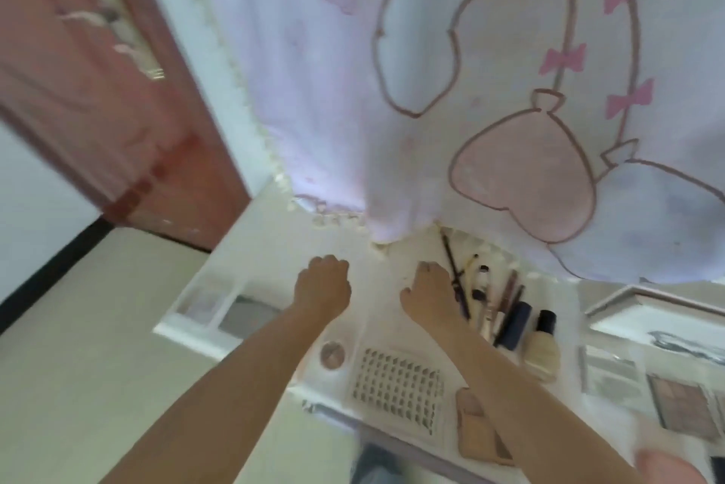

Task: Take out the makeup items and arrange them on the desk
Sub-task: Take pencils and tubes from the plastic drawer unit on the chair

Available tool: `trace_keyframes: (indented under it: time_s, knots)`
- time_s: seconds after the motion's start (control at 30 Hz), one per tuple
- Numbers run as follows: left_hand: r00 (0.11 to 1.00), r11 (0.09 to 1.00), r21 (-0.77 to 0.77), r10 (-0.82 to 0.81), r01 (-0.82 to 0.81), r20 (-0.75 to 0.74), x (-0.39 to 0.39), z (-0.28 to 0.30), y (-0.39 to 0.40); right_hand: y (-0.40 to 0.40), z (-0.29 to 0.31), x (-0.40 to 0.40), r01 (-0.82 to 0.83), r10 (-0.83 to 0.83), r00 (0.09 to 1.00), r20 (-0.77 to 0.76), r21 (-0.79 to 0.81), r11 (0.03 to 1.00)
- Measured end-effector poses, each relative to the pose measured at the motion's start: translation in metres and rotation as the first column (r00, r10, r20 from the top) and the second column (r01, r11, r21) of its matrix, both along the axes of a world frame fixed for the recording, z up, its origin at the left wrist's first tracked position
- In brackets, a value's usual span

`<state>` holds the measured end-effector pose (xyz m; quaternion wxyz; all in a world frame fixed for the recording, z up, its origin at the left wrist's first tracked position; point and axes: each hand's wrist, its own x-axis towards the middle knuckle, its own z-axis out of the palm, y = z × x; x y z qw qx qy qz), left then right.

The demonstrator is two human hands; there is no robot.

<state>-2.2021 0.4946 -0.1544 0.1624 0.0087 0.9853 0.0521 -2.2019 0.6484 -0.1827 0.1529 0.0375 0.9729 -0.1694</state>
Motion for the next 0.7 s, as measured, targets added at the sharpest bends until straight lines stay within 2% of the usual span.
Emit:
trace_keyframes:
  time_s: [0.07,0.13,0.2,0.3,0.43,0.57,0.7]
  knots:
    - [0.990,0.991,-0.064,0.114,-0.120,-0.088,0.038,0.018,-0.051,-0.056,0.016,0.015,-0.226,0.227,0.973,-0.032,0.006,0.974]
    - [0.960,0.959,-0.118,0.237,-0.256,-0.151,0.089,0.038,-0.102,-0.118,0.036,0.045,-0.461,0.465,0.880,-0.093,0.060,0.885]
    - [0.906,0.907,-0.141,0.363,-0.397,-0.219,0.153,0.059,-0.149,-0.180,0.061,0.083,-0.631,0.636,0.748,-0.188,0.094,0.770]
    - [0.785,0.790,-0.141,0.538,-0.596,-0.306,0.266,0.087,-0.209,-0.270,0.104,0.162,-0.815,0.798,0.513,-0.317,0.113,0.569]
    - [0.580,0.565,-0.160,0.725,-0.809,-0.373,0.424,0.112,-0.268,-0.366,0.149,0.285,-0.948,0.902,0.158,-0.402,0.195,0.253]
    - [0.293,0.261,-0.133,0.872,-0.956,-0.392,0.579,0.120,-0.301,-0.445,0.166,0.421,-0.977,0.915,-0.105,-0.389,0.213,-0.021]
    - [-0.007,-0.030,-0.053,0.923,-0.998,-0.386,0.716,0.123,-0.320,-0.506,0.168,0.564,-0.936,0.869,-0.341,-0.359,0.219,-0.277]
